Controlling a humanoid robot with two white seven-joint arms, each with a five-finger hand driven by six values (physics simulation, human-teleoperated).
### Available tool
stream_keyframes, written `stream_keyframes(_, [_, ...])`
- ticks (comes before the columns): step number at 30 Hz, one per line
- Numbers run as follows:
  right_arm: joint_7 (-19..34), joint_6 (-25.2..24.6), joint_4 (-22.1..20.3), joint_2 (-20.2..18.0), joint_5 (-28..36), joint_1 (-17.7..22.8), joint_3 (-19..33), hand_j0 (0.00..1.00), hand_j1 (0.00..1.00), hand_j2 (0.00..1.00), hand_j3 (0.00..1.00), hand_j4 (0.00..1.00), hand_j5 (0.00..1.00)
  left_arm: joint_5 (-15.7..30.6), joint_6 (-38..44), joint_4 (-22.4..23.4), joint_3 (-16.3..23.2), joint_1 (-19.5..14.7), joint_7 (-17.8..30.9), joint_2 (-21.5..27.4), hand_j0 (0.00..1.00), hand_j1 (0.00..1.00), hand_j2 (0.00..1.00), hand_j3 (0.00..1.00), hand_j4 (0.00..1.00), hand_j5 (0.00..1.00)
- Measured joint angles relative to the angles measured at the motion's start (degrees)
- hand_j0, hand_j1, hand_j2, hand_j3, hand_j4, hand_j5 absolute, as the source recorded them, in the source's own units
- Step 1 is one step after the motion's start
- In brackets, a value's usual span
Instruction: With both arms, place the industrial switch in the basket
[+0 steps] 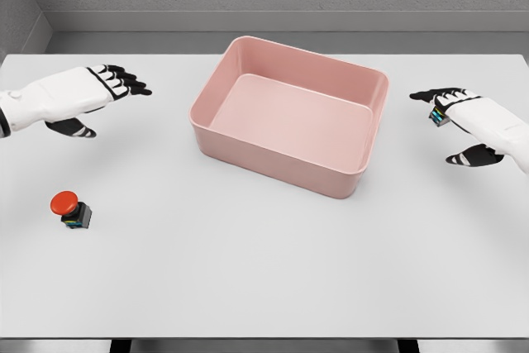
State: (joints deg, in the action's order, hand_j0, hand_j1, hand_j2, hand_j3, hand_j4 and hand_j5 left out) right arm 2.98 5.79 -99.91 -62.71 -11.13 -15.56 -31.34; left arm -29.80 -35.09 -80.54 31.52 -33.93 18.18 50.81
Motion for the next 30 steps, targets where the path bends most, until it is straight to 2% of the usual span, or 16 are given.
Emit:
stream_keyframes(5, [0.7,-1.5,0.4,-0.4,0.6,0.6,1.3,1.0,1.0,1.0,1.0,1.0,1.0,0.0,0.0,-0.3,0.1,0.5,0.0,0.9,1.0,1.0,1.0,1.0,1.0,1.0])
stream_keyframes(8, [1.0,-9.0,2.9,-0.4,1.1,-0.1,3.6,1.0,1.0,1.0,1.0,1.0,1.0,0.0,0.0,-0.6,0.2,0.6,0.0,3.2,1.0,1.0,1.0,1.0,1.0,1.0])
stream_keyframes(13, [7.1,-15.0,8.8,0.6,1.1,-7.2,4.0,1.0,1.0,1.0,1.0,1.0,1.0,0.0,0.0,-1.1,0.2,2.1,0.2,7.7,1.0,1.0,1.0,1.0,1.0,1.0])
stream_keyframes(14, [8.7,-15.8,9.9,1.2,1.0,-10.1,3.1,1.0,1.0,1.0,1.0,1.0,1.0,-0.1,0.0,-1.3,0.1,2.3,0.3,8.5,1.0,1.0,1.0,1.0,1.0,1.0])
stream_keyframes(15, [10.4,-16.3,11.7,2.3,0.9,-15.7,1.1,1.0,1.0,1.0,1.0,1.0,1.0,-0.2,0.0,-1.5,0.1,2.9,0.4,9.1,1.0,1.0,1.0,1.0,1.0,1.0])
stream_keyframes(16, [12.1,-16.7,14.4,3.9,0.8,-21.1,-1.7,1.0,1.0,1.0,1.0,1.0,1.0,-0.3,0.0,-1.7,0.1,3.2,0.4,9.8,1.0,1.0,1.0,1.0,1.0,1.0])
stream_keyframes(17, [13.7,-16.9,17.9,5.8,0.7,-24.9,-5.0,1.0,1.0,1.0,1.0,1.0,1.0,-0.4,0.0,-1.9,0.1,3.3,0.5,10.4,1.0,1.0,1.0,1.0,1.0,1.0])
stream_keyframes(19, [15.7,-17.2,23.0,8.6,0.7,-25.6,-10.1,1.0,1.0,1.0,1.0,1.0,1.0,-0.6,0.0,-2.1,0.2,4.6,1.3,11.7,1.0,1.0,1.0,1.0,1.0,1.0])
stream_keyframes(21, [17.0,-17.4,25.6,10.1,0.7,-25.8,-12.7,1.0,1.0,1.0,1.0,1.0,1.0,-0.9,0.0,-2.7,0.1,5.6,1.9,12.7,1.0,1.0,1.0,1.0,1.0,1.0])
stream_keyframes(23, [17.6,-17.5,27.0,10.8,0.7,-26.6,-14.1,1.0,1.0,1.0,1.0,1.0,1.0,-1.1,0.0,-3.1,0.1,5.8,2.5,13.4,1.0,1.0,1.0,1.0,1.0,1.0])
stream_keyframes(26, [18.0,-17.6,28.7,11.2,0.7,-29.3,-15.0,1.0,1.0,1.0,1.0,1.0,1.0,-1.3,0.0,-4.4,0.1,8.4,2.9,14.4,1.0,1.0,1.0,1.0,1.0,1.0])
stream_keyframes(30, [18.8,-17.5,29.8,11.3,0.6,-30.2,-15.4,1.0,1.0,1.0,1.0,1.0,1.0,-1.4,0.0,-6.0,0.1,9.5,3.1,15.1,1.0,1.0,1.0,1.0,1.0,1.0])
